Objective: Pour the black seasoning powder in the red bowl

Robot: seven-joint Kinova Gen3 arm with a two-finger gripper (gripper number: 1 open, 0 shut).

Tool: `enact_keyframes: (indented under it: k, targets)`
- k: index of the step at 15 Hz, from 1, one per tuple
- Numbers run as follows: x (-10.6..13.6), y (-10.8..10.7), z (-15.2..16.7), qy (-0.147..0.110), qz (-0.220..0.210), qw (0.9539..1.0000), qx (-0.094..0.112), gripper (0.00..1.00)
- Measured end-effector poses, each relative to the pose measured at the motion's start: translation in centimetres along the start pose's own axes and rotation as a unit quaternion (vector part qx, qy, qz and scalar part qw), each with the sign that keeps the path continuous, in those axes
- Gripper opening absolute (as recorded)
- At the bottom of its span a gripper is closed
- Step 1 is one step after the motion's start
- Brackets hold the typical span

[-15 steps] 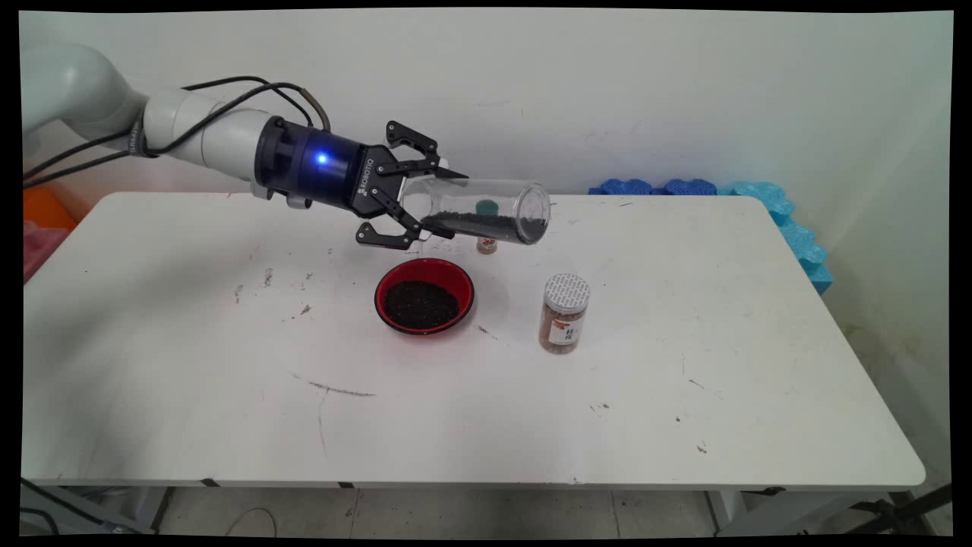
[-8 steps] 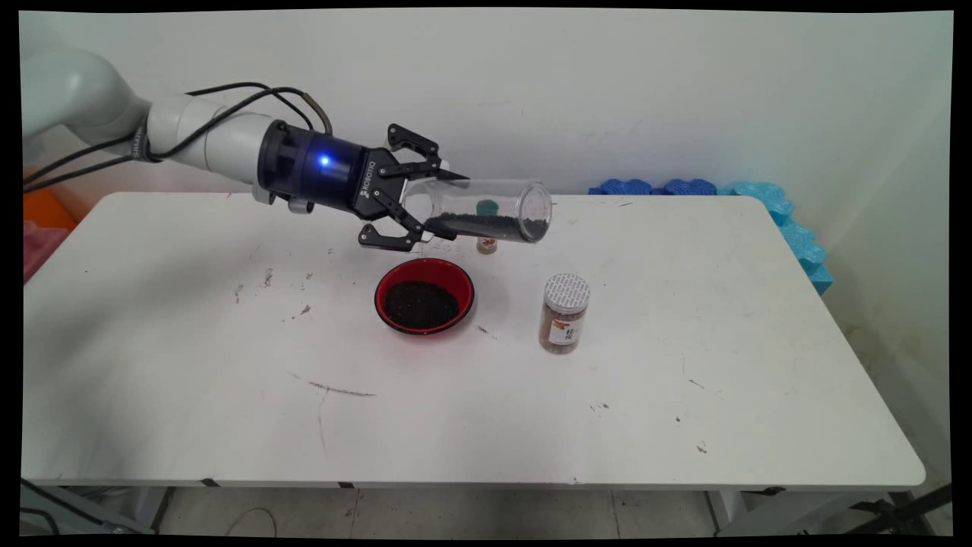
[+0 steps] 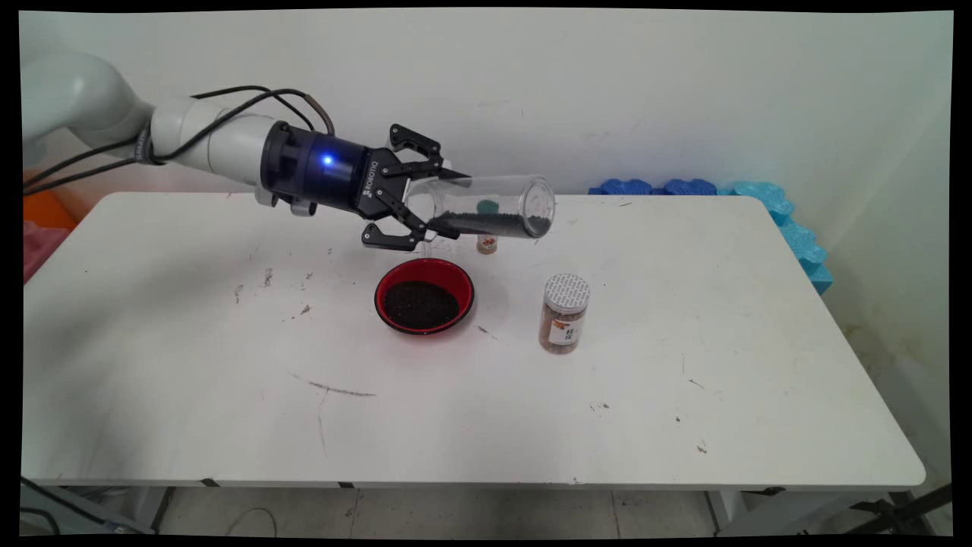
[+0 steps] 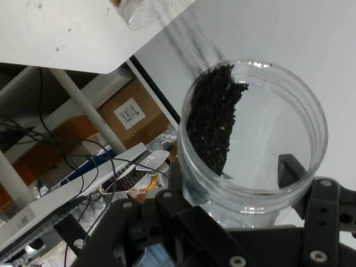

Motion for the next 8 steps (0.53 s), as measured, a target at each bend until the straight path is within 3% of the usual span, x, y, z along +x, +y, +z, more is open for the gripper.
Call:
enact_keyframes:
  k: [8]
  targets:
    - [0.43, 0.05, -0.45, -0.004, -0.021, 0.9997, -0.010, 0.00]
